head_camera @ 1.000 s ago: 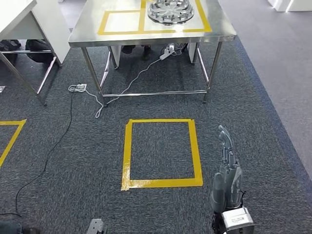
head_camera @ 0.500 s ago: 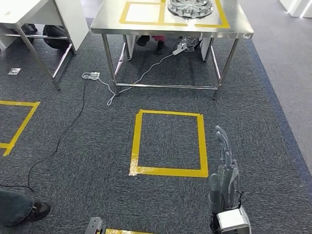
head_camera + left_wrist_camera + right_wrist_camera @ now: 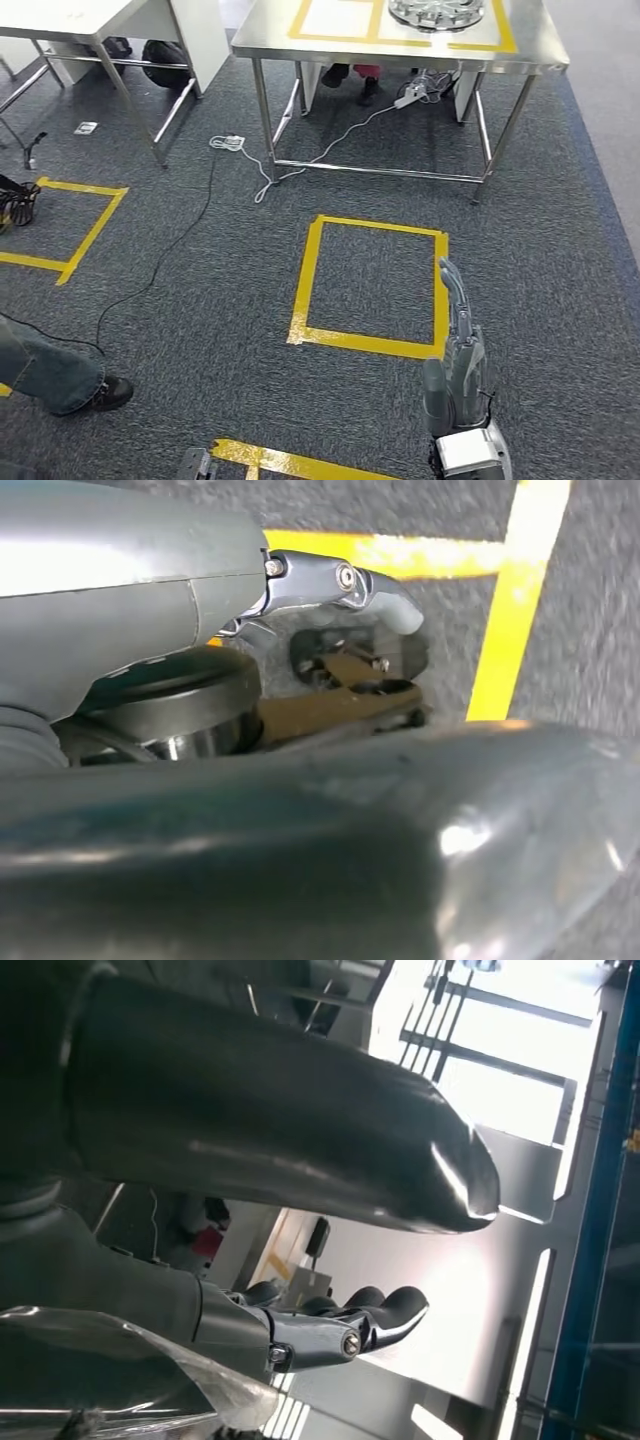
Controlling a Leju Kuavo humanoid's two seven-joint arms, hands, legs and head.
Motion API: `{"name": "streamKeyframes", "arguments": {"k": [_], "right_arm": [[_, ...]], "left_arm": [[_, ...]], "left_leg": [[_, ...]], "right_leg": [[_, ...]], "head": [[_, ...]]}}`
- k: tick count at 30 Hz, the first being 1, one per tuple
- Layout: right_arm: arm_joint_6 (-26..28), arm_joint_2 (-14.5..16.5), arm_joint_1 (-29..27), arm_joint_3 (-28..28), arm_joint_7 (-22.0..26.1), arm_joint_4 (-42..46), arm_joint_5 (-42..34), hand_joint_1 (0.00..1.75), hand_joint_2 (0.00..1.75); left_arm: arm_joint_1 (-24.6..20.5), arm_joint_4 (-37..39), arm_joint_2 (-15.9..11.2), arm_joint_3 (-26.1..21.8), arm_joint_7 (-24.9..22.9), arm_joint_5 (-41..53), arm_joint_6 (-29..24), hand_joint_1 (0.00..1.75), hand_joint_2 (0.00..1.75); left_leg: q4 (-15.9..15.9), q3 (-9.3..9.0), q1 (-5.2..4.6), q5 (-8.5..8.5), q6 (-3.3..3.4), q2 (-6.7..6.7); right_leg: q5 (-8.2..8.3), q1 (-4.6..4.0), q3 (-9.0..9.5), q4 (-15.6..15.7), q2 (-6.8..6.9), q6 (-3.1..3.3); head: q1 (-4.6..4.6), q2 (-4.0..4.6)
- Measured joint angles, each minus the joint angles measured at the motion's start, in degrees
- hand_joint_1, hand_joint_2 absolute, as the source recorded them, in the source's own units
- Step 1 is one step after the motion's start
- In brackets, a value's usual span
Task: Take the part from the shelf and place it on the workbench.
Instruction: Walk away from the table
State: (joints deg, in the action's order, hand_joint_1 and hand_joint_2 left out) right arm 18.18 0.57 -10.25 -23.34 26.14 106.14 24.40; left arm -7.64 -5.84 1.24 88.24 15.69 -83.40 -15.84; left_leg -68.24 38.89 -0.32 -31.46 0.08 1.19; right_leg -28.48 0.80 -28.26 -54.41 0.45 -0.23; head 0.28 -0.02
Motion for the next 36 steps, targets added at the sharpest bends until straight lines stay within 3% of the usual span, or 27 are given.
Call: {"name": "streamKeyframes", "arguments": {"k": [2, 3, 5, 7, 8, 10, 11, 13, 15, 16, 17, 18, 20, 21, 22, 24, 26, 28, 30, 31, 32, 33, 34, 36], "right_arm": [[-0.2, 0.0, 0.0, -0.4, -0.1, -0.2, 0.5, 0.00, 0.00], [-0.2, 0.0, 0.1, -0.7, -0.2, -0.4, 0.7, 0.00, 0.00], [-0.2, 0.0, 0.2, -1.2, -0.2, -0.6, 1.2, 0.00, 0.00], [-0.2, 0.0, 0.3, -1.7, -0.3, -0.7, 1.5, 0.00, 0.00], [-0.2, 0.0, 0.4, -1.9, -0.3, -0.8, 1.6, 0.00, 0.00], [-0.2, 0.0, 0.7, -2.4, -0.3, -0.9, 2.0, 0.00, 0.00], [-0.2, 0.0, 0.9, -2.7, -0.4, -1.0, 2.1, 0.00, 0.00], [-0.2, 0.0, 1.2, -3.1, -0.4, -1.2, 2.6, 0.00, 0.00], [-0.2, 0.0, 1.3, -3.6, -0.5, -1.5, 2.9, 0.00, 0.00], [-0.2, 0.0, 1.3, -3.8, -0.5, -1.7, 3.0, 0.00, 0.00], [-0.2, 0.0, 1.3, -4.0, -0.5, -2.0, 3.0, 0.00, 0.00], [-0.1, 0.0, 1.3, -4.2, -0.5, -2.2, 3.1, 0.00, 0.00], [-0.1, 0.0, 1.4, -4.4, -0.6, -2.4, 3.1, 0.00, 0.00], [-0.1, 0.0, 1.4, -4.5, -0.6, -2.5, 3.1, 0.00, 0.00], [0.0, 0.0, 1.5, -4.6, -0.6, -2.5, 3.2, 0.00, 0.00], [0.0, 0.0, 1.6, -4.7, -0.6, -2.6, 3.2, 0.00, 0.00], [0.1, 0.0, 1.7, -4.9, -0.6, -2.6, 3.3, 0.00, 0.00], [0.1, 0.0, 1.8, -5.1, -0.6, -2.6, 3.4, 0.00, 0.00], [0.1, 0.0, 1.8, -5.2, -0.6, -2.7, 3.4, 0.00, 0.00], [0.1, 0.0, 1.8, -5.3, -0.6, -2.7, 3.4, 0.00, 0.00], [0.1, 0.0, 1.8, -5.3, -0.6, -2.8, 3.4, 0.00, 0.00], [0.1, 0.0, 1.8, -5.3, -0.6, -2.8, 3.4, 0.00, 0.00], [0.1, 0.0, 1.8, -5.4, -0.6, -2.9, 3.4, 0.00, 0.00], [0.1, 0.0, 1.9, -5.4, -0.6, -2.9, 3.4, 0.00, 0.00]], "left_arm": [[0.1, 0.0, 0.0, 0.0, 0.0, -0.1, 0.0, 0.00, 0.00], [0.1, 0.0, -0.1, 0.0, 0.0, -0.2, 0.0, 0.00, 0.00], [0.1, 0.0, -0.2, 0.0, 0.1, -0.4, 0.0, 0.00, 0.00], [0.0, 0.0, -0.2, 0.0, 0.2, -0.4, 0.0, 0.00, 0.00], [0.0, 0.0, -0.3, 0.0, 0.2, -0.5, 0.0, 0.00, 0.00], [0.2, 0.0, -0.3, 0.0, 0.2, -0.5, 0.0, 0.00, 0.00], [0.3, 0.0, -0.3, 0.0, 0.2, -0.5, 0.0, 0.00, 0.00], [0.2, 0.0, -0.3, 0.0, 0.2, -0.5, 0.0, 0.00, 0.00], [0.1, 0.0, -0.3, 0.0, 0.2, -0.6, 0.0, 0.00, 0.00], [0.0, 0.0, -0.3, 0.0, 0.2, -0.6, 0.0, 0.00, 0.00], [0.1, 0.0, -0.2, 0.0, 0.2, -0.6, 0.0, 0.00, 0.00], [0.1, 0.0, -0.2, 0.0, 0.2, -0.6, 0.0, 0.00, 0.00], [0.2, 0.0, -0.2, 0.0, 0.2, -0.6, 0.0, 0.00, 0.00], [0.2, 0.0, -0.2, 0.0, 0.2, -0.6, 0.0, 0.00, 0.00], [0.1, 0.0, -0.1, 0.0, 0.2, -0.6, 0.0, 0.00, 0.00], [0.0, 0.0, 0.0, 0.0, 0.2, -0.6, 0.0, 0.00, 0.00], [0.1, 0.0, 0.0, 0.0, 0.1, -0.7, 0.0, 0.00, 0.00], [0.2, 0.0, 0.0, 0.1, 0.1, -0.7, 0.0, 0.00, 0.00], [0.0, 0.0, 0.0, 0.1, 0.1, -0.7, 0.0, 0.00, 0.00], [0.0, 0.0, 0.0, 0.1, 0.1, -0.7, 0.0, 0.00, 0.00], [0.0, 0.0, 0.0, 0.1, 0.1, -0.7, 0.0, 0.00, 0.00], [0.1, 0.0, 0.0, 0.1, 0.1, -0.7, 0.0, 0.00, 0.00], [0.2, 0.0, -0.1, 0.1, 0.1, -0.7, 0.0, 0.00, 0.00], [0.2, 0.0, -0.2, 0.1, 0.1, -0.7, 0.0, 0.00, 0.00]], "left_leg": [[-5.3, 1.77, 0.64, -2.01, -0.73, -0.44], [-4.8, 1.16, 0.92, -1.42, -1.00, -0.63], [2.2, -3.02, 1.32, 1.74, -1.38, -2.03], [8.9, -6.62, 1.11, 3.65, -0.95, -3.64], [10.3, -7.17, 0.92, 3.76, -0.49, -4.00], [10.3, -6.76, 0.66, 3.79, 0.63, -3.17], [10.4, -6.62, 0.70, 3.93, 1.07, -2.78], [10.6, -6.42, 0.81, 4.34, 1.93, -1.88], [10.6, -6.01, 0.69, 4.65, 2.49, -0.88], [10.6, -5.80, 0.52, 4.78, 2.69, -0.31], [10.6, -5.63, 0.34, 4.88, 2.81, 0.29], [10.6, -5.53, 0.17, 4.97, 2.89, 0.95], [10.5, -5.53, -0.07, 5.12, 2.87, 2.33], [10.5, -5.50, -0.16, 5.23, 2.74, 2.98], [10.4, -5.34, -0.17, 5.34, 2.57, 3.57], [10.3, -4.74, 0.07, 5.72, 1.94, 4.64], [10.3, -4.27, 0.35, 6.03, 1.18, 5.34], [8.1, -3.20, 0.25, 4.59, 0.53, 3.34], [1.5, -0.21, 0.32, 0.91, -0.11, 0.47], [-2.3, 1.55, 0.50, -0.81, -0.42, -0.12], [-5.1, 2.75, 0.70, -1.73, -0.68, -0.38], [-5.9, 2.95, 0.89, -1.53, -0.88, -0.54], [-4.3, 1.95, 1.06, -0.26, -1.01, -0.76], [3.4, -2.36, 1.16, 3.25, -1.04, -2.47]], "right_leg": [[0.03, 0.02, -0.41, -0.3, 1.46, -0.06], [0.03, 0.06, -0.56, -0.4, 2.12, -0.13], [-0.13, 0.19, -0.68, -0.8, 3.33, -0.53], [-0.44, 0.06, -0.84, -1.4, 4.29, -1.30], [-0.51, -0.04, -0.92, -1.6, 4.65, -1.68], [-0.47, -0.04, -0.94, -1.6, 5.32, -2.35], [-0.72, 0.07, -1.05, -1.7, 5.03, -2.72], [-2.85, 0.25, -2.33, -4.4, 2.80, -3.21], [-6.60, 0.26, -5.56, -11.2, 0.35, -3.19], [-8.02, 0.23, -7.32, -14.8, -0.04, -3.08], [-8.54, 0.19, -8.51, -17.2, -0.22, -2.93], [-7.95, 0.16, -8.73, -17.5, -0.33, -2.72], [-4.14, 0.02, -6.05, -11.8, -1.23, -2.04], [-2.51, 0.01, -4.16, -8.0, -2.68, -1.56], [-1.47, 0.01, -2.67, -4.7, -4.02, -1.22], [-1.29, -0.07, -1.40, -2.2, -5.55, -0.87], [-0.91, -0.13, -1.08, -1.7, -4.38, -0.69], [-0.45, 0.10, -0.74, -1.1, -2.76, -0.29], [-0.38, 0.17, -0.57, -0.8, -0.92, -0.03], [-0.43, 0.16, -0.59, -0.8, -0.02, 0.01], [-0.47, 0.15, -0.61, -0.8, 0.83, 0.03], [-0.53, 0.16, -0.60, -0.9, 1.63, -0.02], [-0.61, 0.17, -0.55, -0.9, 2.37, -0.13], [-0.89, 0.14, -0.29, -1.0, 3.67, -0.53]], "head": [[-0.01, 0.00], [-0.02, 0.00], [-0.02, 0.00], [-0.03, 0.00], [-0.02, 0.00], [0.02, 0.00], [0.03, 0.00], [0.20, 0.00], [0.40, 0.00], [0.43, 0.00], [0.43, 0.00], [0.44, 0.00], [0.44, 0.00], [0.40, 0.00], [0.40, 0.00], [0.35, 0.00], [0.35, 0.00], [0.14, 0.00], [-0.07, 0.00], [-0.11, 0.00], [-0.10, 0.00], [-0.10, 0.00], [-0.12, 0.00], [-0.11, 0.00]]}}
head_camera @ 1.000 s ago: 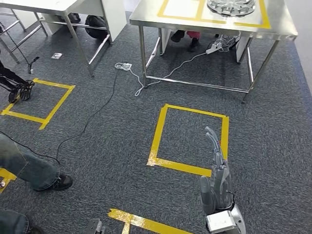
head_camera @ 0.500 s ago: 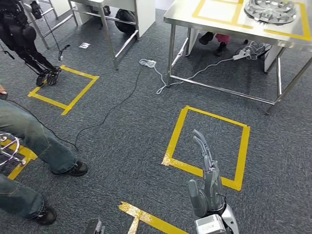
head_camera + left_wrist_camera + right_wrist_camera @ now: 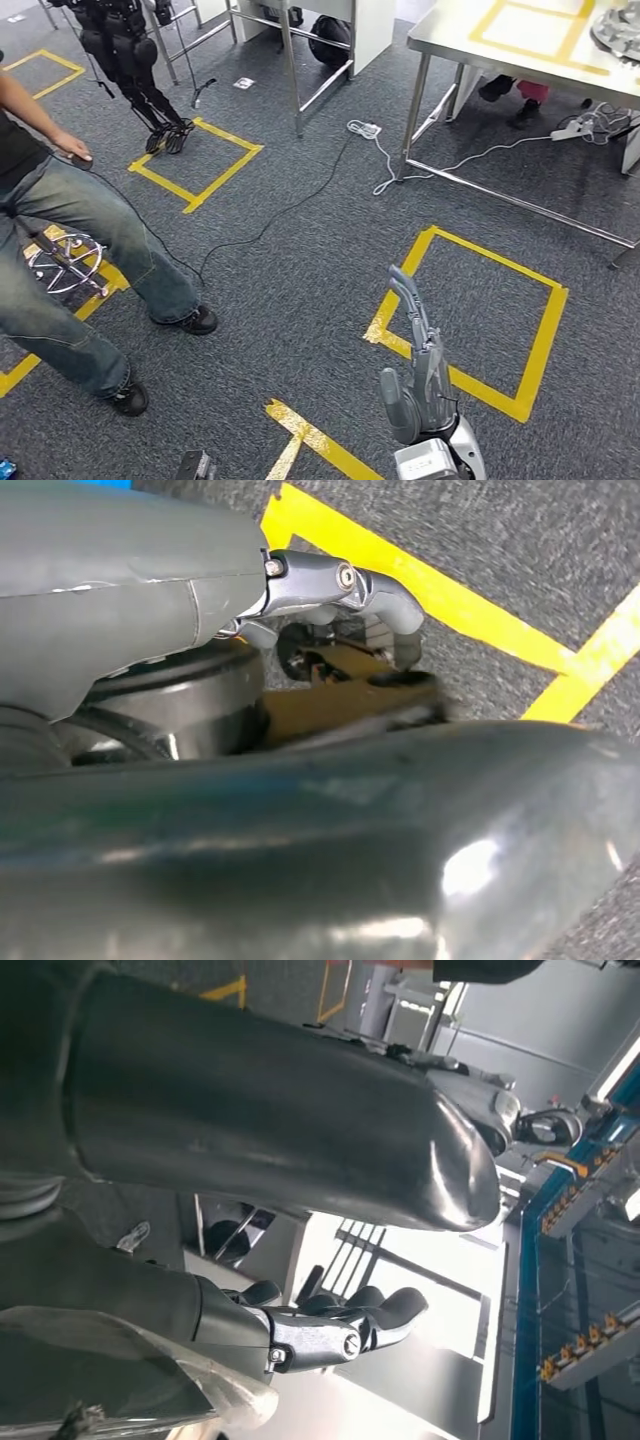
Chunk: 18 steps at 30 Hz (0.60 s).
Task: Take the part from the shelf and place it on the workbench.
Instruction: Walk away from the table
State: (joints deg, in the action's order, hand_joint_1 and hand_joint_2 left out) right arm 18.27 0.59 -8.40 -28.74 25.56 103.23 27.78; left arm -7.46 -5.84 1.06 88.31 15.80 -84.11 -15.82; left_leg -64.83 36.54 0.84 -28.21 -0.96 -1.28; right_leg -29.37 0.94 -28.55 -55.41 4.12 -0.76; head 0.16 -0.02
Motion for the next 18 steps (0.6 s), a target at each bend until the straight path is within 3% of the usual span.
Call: {"name": "streamKeyframes", "arguments": {"k": [1, 3, 5, 7, 8, 10, 11, 12, 13, 14, 16, 18], "right_arm": [[0.0, 0.0, 0.0, 0.0, 0.0, 0.0, 0.0, 0.00, 0.00], [0.0, 0.0, 0.1, 0.0, 0.0, 0.0, 0.0, 0.00, 0.00], [0.0, 0.0, 0.2, -0.1, 0.0, 0.0, 0.0, 0.00, 0.00], [0.1, 0.0, 0.3, -0.1, 0.0, 0.0, 0.0, 0.00, 0.00], [0.1, 0.0, 0.3, -0.1, 0.0, 0.0, 0.0, 0.00, 0.00], [0.2, 0.0, 0.1, -0.1, 0.0, -0.1, 0.0, 0.00, 0.00], [0.2, 0.0, 0.0, -0.1, 0.0, -0.1, 0.0, 0.00, 0.00], [0.3, 0.0, 0.0, -0.1, 0.0, -0.1, 0.0, 0.00, 0.00], [0.3, 0.0, 0.0, -0.1, 0.0, -0.2, 0.0, 0.00, 0.00], [0.4, 0.0, 0.0, -0.1, 0.0, -0.2, 0.0, 0.00, 0.00], [0.5, 0.0, 0.0, -0.1, 0.0, -0.2, 0.0, 0.00, 0.00], [0.8, 0.0, 0.0, -0.1, 0.0, -0.2, 0.0, 0.00, 0.00]], "left_arm": [[-0.1, 0.0, 0.0, 0.0, 0.0, 0.0, 0.0, 0.00, 0.00], [-0.1, 0.0, -0.1, 0.0, 0.0, 0.1, 0.0, 0.00, 0.00], [0.0, 0.0, -0.1, 0.0, 0.0, 0.1, 0.0, 0.00, 0.00], [0.2, 0.0, -0.1, 0.0, 0.0, 0.1, -0.1, 0.00, 0.00], [0.1, 0.0, -0.1, 0.0, 0.0, 0.1, -0.1, 0.00, 0.00], [0.0, 0.0, -0.1, 0.0, 0.0, 0.1, -0.1, 0.00, 0.00], [0.0, 0.0, -0.1, 0.0, 0.0, 0.1, -0.1, 0.00, 0.00], [0.0, 0.0, -0.1, 0.0, 0.0, 0.1, -0.1, 0.00, 0.00], [0.0, 0.0, -0.1, 0.0, 0.0, 0.1, -0.1, 0.00, 0.00], [0.1, 0.0, -0.1, 0.0, 0.0, 0.1, -0.1, 0.00, 0.00], [0.0, 0.0, 0.0, 0.0, 0.0, 0.1, -0.1, 0.00, 0.00], [-0.1, 0.0, 0.0, 0.0, 0.0, 0.1, 0.0, 0.00, 0.00]], "left_leg": [[3.6, -1.91, -0.15, 1.06, 0.24, -1.02], [6.8, -3.39, -0.56, 1.35, 0.98, -2.12], [6.9, -3.10, -0.73, 1.40, 1.87, -1.04], [7.1, -2.98, -0.63, 1.61, 2.63, 0.06], [7.2, -2.94, -0.55, 1.74, 2.96, 0.59], [7.2, -2.72, -0.66, 1.86, 3.37, 1.77], [7.1, -2.66, -0.76, 1.90, 3.46, 2.46], [7.1, -2.64, -0.85, 1.92, 3.51, 3.18], [7.1, -2.66, -0.92, 1.94, 3.53, 3.96], [7.1, -2.72, -0.96, 1.96, 3.52, 4.77], [6.9, -2.65, -1.00, 2.01, 3.35, 6.37], [6.7, -2.14, -0.87, 2.23, 2.81, 7.74]], "right_leg": [[-0.22, -0.14, 0.10, -0.1, 0.53, -0.31], [-0.54, -0.42, 0.21, -0.3, 1.53, -0.94], [-0.79, -0.36, 0.31, -0.3, 2.26, -1.61], [-2.31, -0.10, -0.46, -2.0, 0.52, -2.23], [-3.94, -0.01, -1.71, -4.6, -1.04, -2.40], [-7.70, -0.04, -5.72, -12.8, -3.40, -2.33], [-8.71, -0.09, -7.60, -16.3, -3.80, -2.23], [-8.58, -0.14, -8.66, -18.0, -3.97, -2.08], [-7.30, -0.18, -8.58, -17.2, -4.10, -1.90], [-5.12, -0.21, -7.37, -14.2, -4.47, -1.65], [-1.34, -0.11, -3.87, -6.1, -7.35, -1.08], [-0.34, -0.04, -1.90, -1.9, -9.72, -0.75]], "head": [[-0.01, 0.00], [0.04, 0.00], [0.08, 0.00], [0.19, 0.00], [0.28, 0.00], [0.42, 0.00], [0.45, 0.00], [0.45, 0.00], [0.45, 0.00], [0.45, 0.00], [0.44, 0.00], [0.45, 0.00]]}}
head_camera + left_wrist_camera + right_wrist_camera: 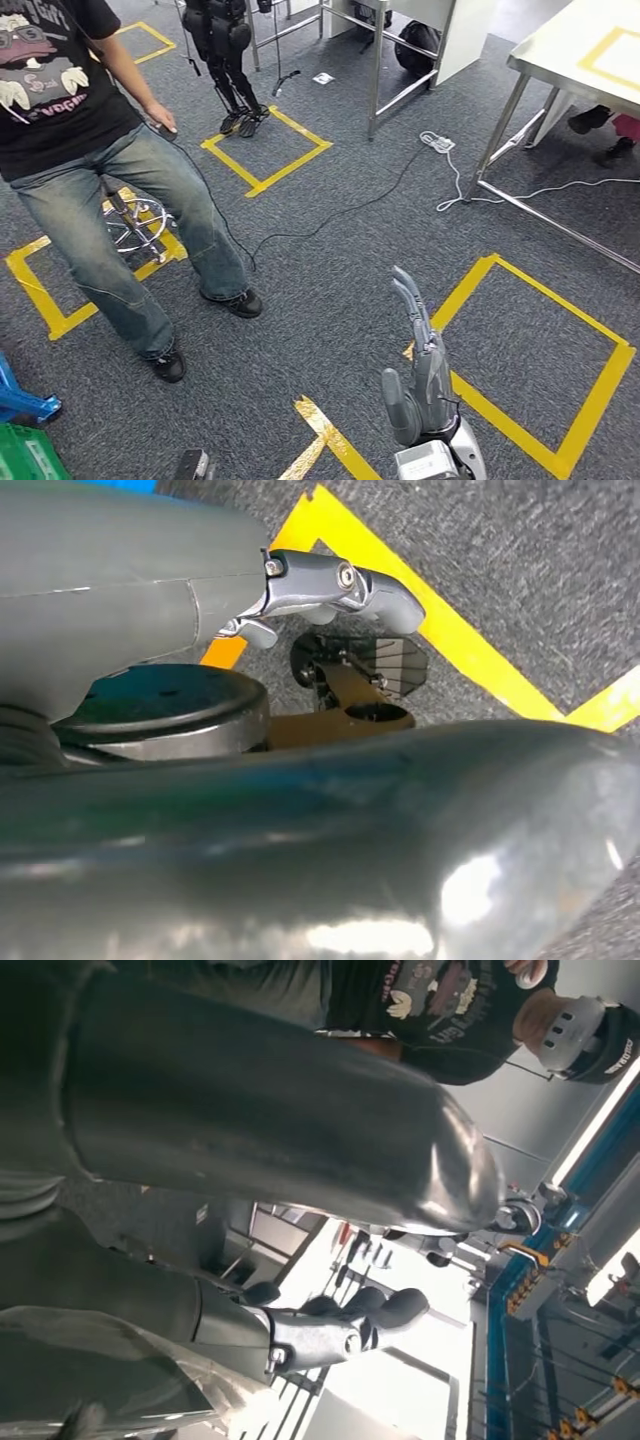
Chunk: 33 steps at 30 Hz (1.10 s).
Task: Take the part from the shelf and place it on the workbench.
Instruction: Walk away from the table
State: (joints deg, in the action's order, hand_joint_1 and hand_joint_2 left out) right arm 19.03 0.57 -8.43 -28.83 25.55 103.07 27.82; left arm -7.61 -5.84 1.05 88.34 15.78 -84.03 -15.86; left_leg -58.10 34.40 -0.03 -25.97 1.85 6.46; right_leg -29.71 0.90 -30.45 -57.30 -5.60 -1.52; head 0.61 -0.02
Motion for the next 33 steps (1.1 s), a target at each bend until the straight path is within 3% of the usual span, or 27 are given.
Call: {"name": "streamKeyframes", "arguments": {"k": [2, 3, 5, 7, 9, 10, 11, 13, 15, 18, 20, 22, 24, 25, 26, 27, 29, 30, 31, 33], "right_arm": [[0.3, 0.0, 0.1, 0.0, 0.0, 0.0, 0.0, 0.00, 0.00], [0.4, 0.0, 0.1, 0.0, 0.0, 0.0, 0.1, 0.00, 0.00], [0.6, 0.0, 0.2, -0.1, -0.1, 0.0, 0.1, 0.00, 0.00], [0.6, 0.0, 0.1, -0.1, -0.2, 0.0, 0.1, 0.00, 0.00], [0.7, 0.0, 0.1, -0.1, -0.2, -0.1, 0.1, 0.00, 0.00], [0.7, 0.0, 0.1, -0.1, -0.3, -0.1, 0.1, 0.00, 0.00], [0.7, 0.0, 0.1, -0.2, -0.3, -0.1, 0.1, 0.00, 0.00], [0.7, 0.0, 0.2, -0.2, -0.3, -0.1, 0.1, 0.00, 0.00], [0.7, 0.0, 0.2, -0.2, -0.4, -0.1, 0.1, 0.00, 0.00], [0.7, 0.0, 0.4, -0.3, -0.5, -0.1, 0.1, 0.00, 0.00], [0.7, 0.0, 0.6, -0.3, -0.5, 0.0, 0.1, 0.00, 0.00], [0.7, 0.0, 0.7, -0.3, -0.5, -0.1, 0.1, 0.00, 0.00], [0.7, 0.0, 0.5, -0.3, -0.6, -0.2, 0.1, 0.00, 0.00], [0.7, 0.0, 0.5, -0.3, -0.6, -0.3, 0.1, 0.00, 0.00], [0.7, 0.0, 0.5, -0.3, -0.6, -0.3, 0.1, 0.00, 0.00], [0.7, 0.0, 0.5, -0.3, -0.6, -0.3, 0.1, 0.00, 0.00], [0.7, 0.0, 0.5, -0.3, -0.6, -0.3, 0.1, 0.00, 0.00], [0.7, 0.0, 0.5, -0.3, -0.6, -0.3, 0.1, 0.00, 0.00], [0.7, 0.0, 0.4, -0.3, -0.6, -0.4, 0.1, 0.00, 0.00], [0.7, 0.0, 0.5, -0.3, -0.6, -0.4, 0.1, 0.00, 0.00]], "left_arm": [[0.1, 0.0, -0.1, 0.0, 0.0, -0.1, 0.0, 0.00, 0.00], [0.2, 0.0, -0.1, 0.1, 0.0, -0.1, 0.0, 0.00, 0.00], [0.2, 0.0, -0.2, 0.1, 0.0, -0.2, 0.0, 0.00, 0.00], [0.1, 0.0, -0.1, 0.2, 0.0, -0.2, 0.0, 0.00, 0.00], [0.1, 0.0, -0.2, 0.2, 0.0, -0.2, 0.0, 0.00, 0.00], [0.2, 0.0, -0.2, 0.2, 0.0, -0.2, 0.0, 0.00, 0.00], [0.2, 0.0, -0.2, 0.3, 0.0, -0.2, 0.0, 0.00, 0.00], [0.2, 0.0, -0.2, 0.3, 0.0, -0.4, 0.0, 0.00, 0.00], [0.0, 0.0, -0.2, 0.3, 0.0, -0.5, 0.0, 0.00, 0.00], [0.2, 0.0, -0.3, 0.3, 0.0, -0.5, 0.0, 0.00, 0.00], [0.3, 0.0, -0.4, 0.3, 0.1, -0.6, 0.0, 0.00, 0.00], [0.1, 0.0, -0.4, 0.3, 0.2, -0.7, 0.0, 0.00, 0.00], [0.0, 0.0, -0.4, 0.3, 0.2, -0.7, 0.0, 0.00, 0.00], [0.0, 0.0, -0.4, 0.3, 0.2, -0.7, 0.0, 0.00, 0.00], [0.0, 0.0, -0.5, 0.3, 0.2, -0.7, 0.0, 0.00, 0.00], [0.0, 0.0, -0.5, 0.3, 0.2, -0.7, 0.0, 0.00, 0.00], [-0.1, 0.0, -0.4, 0.3, 0.2, -0.7, 0.0, 0.00, 0.00], [-0.2, 0.0, -0.4, 0.3, 0.2, -0.7, 0.0, 0.00, 0.00], [-0.2, 0.0, -0.4, 0.3, 0.2, -0.7, 0.0, 0.00, 0.00], [0.0, 0.0, -0.5, 0.3, 0.2, -0.7, 0.0, 0.00, 0.00]], "left_leg": [[0.1, 0.51, 0.22, 0.44, -0.83, 1.37], [-0.1, 0.71, 0.20, 0.35, -1.17, 1.20], [-3.3, 2.13, 0.01, -1.64, -1.71, -1.45], [-10.3, 5.28, 0.11, -5.36, -2.18, -4.72], [-15.4, 7.50, 0.37, -7.09, -2.55, -5.68], [-15.2, 7.19, 0.47, -6.45, -2.64, -5.91], [-12.7, 5.71, 0.53, -4.85, -2.64, -6.29], [-4.8, 1.38, 0.27, -1.65, -2.39, -8.46], [-0.4, -0.85, -0.15, -0.74, -1.79, -10.13], [0.2, -0.76, -0.27, -0.89, -0.80, -8.78], [0.5, -0.90, -0.02, -0.69, -0.21, -7.52], [0.6, -0.85, 0.03, -0.59, 0.22, -6.23], [0.5, -0.78, -0.11, -0.57, 0.43, -4.80], [0.5, -0.82, -0.16, -0.57, 0.45, -4.01], [0.5, -0.89, -0.18, -0.57, 0.45, -3.28], [0.4, -0.97, -0.17, -0.58, 0.43, -2.45], [0.2, -0.85, -0.19, -0.60, 0.20, -0.89], [0.1, -0.61, -0.12, -0.50, -0.06, -0.15], [0.1, -0.28, 0.00, -0.36, -0.41, 0.46], [0.2, 0.17, 0.32, -0.03, -1.24, 1.52]], "right_leg": [[0.07, -0.05, 0.39, 0.4, 0.75, 0.28], [0.26, 0.01, 0.59, 0.7, 1.56, 0.53], [0.54, 0.18, 1.06, 1.3, 3.52, 1.07], [0.45, 0.02, 1.27, 1.4, 5.57, 1.40], [0.24, -0.10, 1.31, 1.3, 7.51, 1.48], [0.12, -0.11, 1.38, 1.3, 8.37, 1.44], [-0.03, -0.12, 1.52, 1.3, 9.15, 1.34], [-0.46, -0.29, 1.91, 1.2, 10.51, 0.95], [-0.90, -0.61, 2.13, 1.0, 11.64, 0.36], [-1.42, -0.62, 2.38, 1.1, 12.85, -0.56], [-3.19, -0.42, 1.47, -1.1, 10.38, -1.11], [-6.59, -0.33, -1.91, -7.9, 6.98, -1.28], [-8.46, -0.35, -5.75, -14.6, 5.96, -1.17], [-7.74, -0.35, -6.54, -15.3, 5.74, -1.06], [-6.24, -0.35, -6.45, -14.3, 5.57, -0.93], [-3.76, -0.32, -5.20, -10.8, 4.96, -0.74], [-0.51, -0.07, -2.23, -3.7, 2.08, -0.37], [0.36, -0.01, -1.08, -1.1, 0.83, -0.20], [0.22, -0.01, -0.71, -0.4, 0.19, -0.04], [0.46, -0.11, -0.43, 0.0, 1.40, 0.52]], "head": [[0.02, 0.00], [0.01, 0.00], [-0.29, 0.00], [-0.55, 0.00], [-0.56, 0.00], [-0.56, 0.00], [-0.57, 0.00], [-0.57, 0.00], [-0.54, 0.00], [-0.56, 0.00], [-0.38, 0.00], [-0.06, 0.00], [0.03, 0.00], [0.03, 0.00], [0.01, 0.00], [0.02, 0.00], [0.00, 0.00], [-0.01, 0.00], [-0.03, 0.00], [-0.03, 0.00]]}}
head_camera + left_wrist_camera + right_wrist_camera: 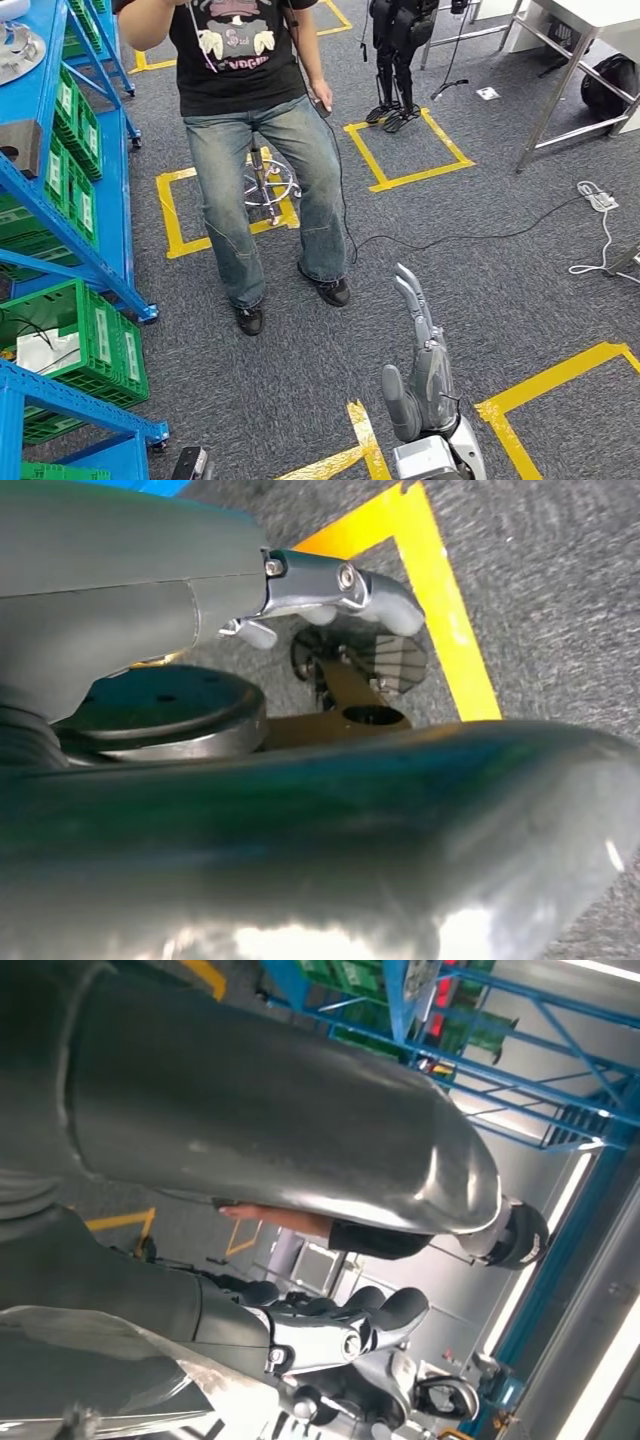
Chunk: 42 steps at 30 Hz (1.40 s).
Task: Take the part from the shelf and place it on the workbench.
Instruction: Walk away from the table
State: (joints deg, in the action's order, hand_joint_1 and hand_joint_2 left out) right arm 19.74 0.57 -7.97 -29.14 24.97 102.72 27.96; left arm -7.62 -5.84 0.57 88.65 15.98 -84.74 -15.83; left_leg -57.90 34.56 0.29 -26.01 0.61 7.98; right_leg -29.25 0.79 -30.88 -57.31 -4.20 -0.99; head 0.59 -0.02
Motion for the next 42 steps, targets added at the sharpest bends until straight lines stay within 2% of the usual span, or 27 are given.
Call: {"name": "streamKeyframes", "arguments": {"k": [2, 4, 5, 7, 8, 9, 11, 13, 15, 17, 18, 20, 21, 22, 23, 24, 26, 28, 30, 31, 33, 35, 37, 38, 39, 40, 42], "right_arm": [[0.0, 0.0, 0.1, 0.0, 0.0, 0.0, 0.0, 0.00, 0.00], [0.0, 0.0, 0.0, 0.0, 0.0, 0.0, 0.0, 0.00, 0.00], [0.0, 0.0, -0.1, -0.1, 0.0, 0.0, 0.0, 0.00, 0.00], [0.0, 0.0, -0.1, 0.0, 0.0, 0.0, 0.0, 0.00, 0.00], [0.0, 0.0, -0.1, -0.1, 0.0, 0.0, 0.0, 0.00, 0.00], [0.0, 0.0, -0.1, -0.1, 0.0, -0.1, 0.0, 0.00, 0.00], [0.0, 0.0, -0.1, -0.1, 0.0, -0.1, 0.0, 0.00, 0.00], [0.0, 0.0, -0.1, -0.1, 0.0, -0.1, 0.0, 0.00, 0.00], [0.0, 0.0, 0.0, -0.1, 0.0, 0.0, 0.0, 0.00, 0.00], [0.1, 0.0, 0.0, -0.1, 0.0, 0.0, 0.0, 0.00, 0.00], [0.1, 0.0, 0.0, -0.1, 0.0, 0.0, 0.0, 0.00, 0.00], [0.2, 0.0, -0.2, -0.1, 0.0, 0.0, 0.1, 0.00, 0.00], [0.2, 0.0, -0.3, -0.1, 0.0, 0.0, 0.1, 0.00, 0.00], [0.2, 0.0, -0.3, -0.1, 0.0, -0.1, 0.1, 0.00, 0.00], [0.2, 0.0, -0.3, -0.1, 0.0, -0.1, 0.1, 0.00, 0.00], [0.2, 0.0, -0.3, -0.1, 0.0, -0.1, 0.1, 0.00, 0.00], [0.2, 0.0, -0.3, -0.1, 0.0, -0.1, 0.1, 0.00, 0.00], [0.2, 0.0, -0.4, -0.1, 0.0, -0.1, 0.1, 0.00, 0.00], [0.3, 0.0, -0.3, -0.1, 0.1, -0.1, 0.1, 0.00, 0.00], [0.3, 0.0, -0.3, -0.1, 0.0, -0.1, 0.1, 0.00, 0.00], [0.3, 0.0, -0.2, -0.1, 0.1, -0.1, 0.1, 0.00, 0.00], [0.3, 0.0, -0.3, -0.1, 0.1, -0.1, 0.1, 0.00, 0.00], [0.3, 0.0, -0.4, -0.1, 0.1, -0.1, 0.1, 0.00, 0.00], [0.3, 0.0, -0.4, -0.1, 0.1, -0.1, 0.1, 0.00, 0.00], [0.3, 0.0, -0.4, -0.1, 0.1, -0.1, 0.1, 0.00, 0.00], [0.3, 0.0, -0.4, -0.1, 0.1, -0.1, 0.1, 0.00, 0.00], [0.3, 0.0, -0.4, -0.1, 0.1, -0.1, 0.1, 0.00, 0.00]], "left_arm": [[0.2, 0.0, 0.0, 0.0, 0.0, 0.0, 0.0, 0.00, 0.00], [0.0, 0.0, 0.0, 0.0, 0.0, 0.0, 0.0, 0.00, 0.00], [0.0, 0.0, 0.0, 0.0, 0.0, 0.0, 0.0, 0.00, 0.00], [0.1, 0.0, 0.0, 0.0, 0.0, 0.0, 0.0, 0.00, 0.00], [0.2, 0.0, 0.0, 0.0, 0.0, 0.0, 0.0, 0.00, 0.00], [0.2, 0.0, 0.0, 0.1, 0.0, 0.0, 0.0, 0.00, 0.00], [0.2, 0.0, 0.0, 0.1, 0.0, 0.0, 0.0, 0.00, 0.00], [0.1, 0.0, 0.0, 0.2, 0.0, 0.0, 0.0, 0.00, 0.00], [0.2, 0.0, -0.1, 0.2, 0.0, 0.0, 0.0, 0.00, 0.00], [0.4, 0.0, -0.1, 0.3, 0.0, 0.0, 0.0, 0.00, 0.00], [0.3, 0.0, -0.1, 0.3, 0.0, 0.0, 0.0, 0.00, 0.00], [0.2, 0.0, 0.0, 0.3, 0.0, 0.0, 0.0, 0.00, 0.00], [0.1, 0.0, 0.0, 0.4, 0.0, 0.0, 0.0, 0.00, 0.00], [0.1, 0.0, 0.0, 0.4, 0.0, 0.0, 0.0, 0.00, 0.00], [0.2, 0.0, 0.0, 0.4, 0.0, 0.0, 0.0, 0.00, 0.00], [0.2, 0.0, 0.0, 0.4, 0.0, 0.0, 0.0, 0.00, 0.00], [0.1, 0.0, 0.1, 0.4, 0.0, 0.1, 0.0, 0.00, 0.00], [0.0, 0.0, 0.1, 0.4, 0.0, 0.2, 0.0, 0.00, 0.00], [0.1, 0.0, 0.2, 0.4, 0.0, 0.2, 0.0, 0.00, 0.00], [0.2, 0.0, 0.1, 0.4, 0.0, 0.2, 0.0, 0.00, 0.00], [0.3, 0.0, 0.1, 0.4, 0.0, 0.2, 0.0, 0.00, 0.00], [0.1, 0.0, 0.1, 0.4, 0.0, 0.2, 0.0, 0.00, 0.00], [0.0, 0.0, 0.2, 0.4, 0.0, 0.2, 0.0, 0.00, 0.00], [0.1, 0.0, 0.2, 0.4, 0.0, 0.2, 0.0, 0.00, 0.00], [0.2, 0.0, 0.2, 0.4, 0.0, 0.2, 0.0, 0.00, 0.00], [0.2, 0.0, 0.2, 0.4, 0.0, 0.2, 0.0, 0.00, 0.00], [0.2, 0.0, 0.2, 0.5, 0.0, 0.2, 0.0, 0.00, 0.00]], "left_leg": [[-1.8, 0.84, -0.10, -1.18, -0.61, -1.85], [-7.8, 3.52, -0.19, -4.50, -1.00, -5.47], [-11.6, 5.26, -0.08, -6.23, -1.19, -6.50], [-15.7, 6.97, 0.09, -7.37, -1.42, -7.23], [-14.6, 6.22, 0.12, -6.36, -1.43, -7.42], [-11.3, 4.38, 0.10, -4.57, -1.33, -7.86], [-3.4, 0.02, -0.28, -1.66, -0.87, -10.12], [0.3, -1.82, -0.78, -1.04, -0.34, -11.42], [0.5, -1.72, -0.92, -1.03, 0.14, -10.42], [1.0, -1.86, -0.68, -0.77, 0.67, -9.31], [1.2, -1.97, -0.49, -0.62, 0.95, -8.73], [1.2, -1.93, -0.39, -0.53, 1.23, -7.51], [1.2, -1.92, -0.40, -0.53, 1.28, -6.80], [1.2, -1.93, -0.41, -0.54, 1.28, -6.04], [1.1, -1.99, -0.41, -0.54, 1.28, -5.23], [1.1, -2.08, -0.39, -0.55, 1.25, -4.33], [1.0, -2.17, -0.39, -0.63, 1.02, -2.64], [0.8, -1.79, -0.30, -0.57, 0.48, -1.21], [0.7, -1.25, -0.09, -0.31, -0.22, 0.10], [0.6, -1.06, -0.06, -0.41, -0.52, -0.23], [-2.1, 0.19, -0.23, -2.21, -1.06, -3.25], [-9.0, 3.30, -0.21, -5.89, -1.51, -6.50], [-15.2, 6.13, 0.01, -8.22, -1.82, -7.12], [-15.7, 6.21, 0.08, -7.84, -1.88, -7.24], [-13.8, 5.17, 0.10, -6.44, -1.86, -7.50], [-10.2, 3.17, 0.06, -4.40, -1.73, -8.16], [-2.7, -0.82, -0.41, -1.65, -1.26, -10.77]], "right_leg": [[0.32, 0.07, 0.46, 0.6, 1.77, 0.74], [0.33, -0.07, 0.76, 1.0, 3.70, 1.19], [0.25, -0.20, 0.79, 1.0, 4.72, 1.32], [0.10, -0.38, 0.83, 0.9, 6.56, 1.43], [0.02, -0.42, 0.88, 0.9, 7.36, 1.40], [-0.08, -0.46, 1.01, 0.9, 8.10, 1.32], [-0.40, -0.67, 1.31, 0.9, 9.37, 0.99], [-0.72, -0.91, 1.51, 0.8, 10.44, 0.48], [-0.95, -0.88, 1.73, 0.8, 11.29, -0.10], [-2.10, -0.60, 1.27, -0.3, 9.40, -0.74], [-3.47, -0.46, 0.26, -2.5, 7.71, -1.01], [-7.09, -0.26, -3.54, -10.2, 4.91, -1.26], [-8.30, -0.24, -5.58, -14.0, 4.51, -1.34], [-8.49, -0.24, -6.98, -16.3, 4.36, -1.37], [-7.36, -0.22, -7.21, -16.0, 4.27, -1.35], [-5.28, -0.17, -6.39, -13.5, 4.01, -1.28], [-0.96, 0.12, -2.91, -5.2, 1.52, -1.10], [0.33, 0.33, -0.56, -0.5, -0.80, -0.87], [0.13, 0.23, -0.02, 0.0, -0.30, -0.42], [0.24, 0.24, 0.06, 0.1, 0.42, -0.11], [0.33, 0.29, 0.34, 0.5, 2.17, 0.69], [0.15, 0.10, 0.49, 0.6, 4.11, 1.24], [-0.07, -0.06, 0.57, 0.6, 6.08, 1.40], [-0.19, -0.09, 0.66, 0.6, 6.96, 1.39], [-0.33, -0.12, 0.83, 0.5, 7.77, 1.33], [-0.52, -0.13, 1.10, 0.5, 8.52, 1.23], [-1.01, -0.39, 1.61, 0.4, 9.83, 0.77]], "head": [[-0.22, 0.00], [-0.48, 0.00], [-0.54, 0.00], [-0.54, 0.00], [-0.54, 0.00], [-0.55, 0.00], [-0.56, 0.00], [-0.53, 0.00], [-0.50, 0.00], [-0.39, 0.00], [-0.29, 0.00], [-0.05, 0.00], [0.02, 0.00], [0.03, 0.00], [0.02, 0.00], [0.03, 0.00], [0.03, 0.00], [0.00, 0.00], [-0.04, 0.00], [-0.05, 0.00], [-0.32, 0.00], [-0.57, 0.00], [-0.56, 0.00], [-0.57, 0.00], [-0.57, 0.00], [-0.57, 0.00], [-0.58, 0.00]]}}
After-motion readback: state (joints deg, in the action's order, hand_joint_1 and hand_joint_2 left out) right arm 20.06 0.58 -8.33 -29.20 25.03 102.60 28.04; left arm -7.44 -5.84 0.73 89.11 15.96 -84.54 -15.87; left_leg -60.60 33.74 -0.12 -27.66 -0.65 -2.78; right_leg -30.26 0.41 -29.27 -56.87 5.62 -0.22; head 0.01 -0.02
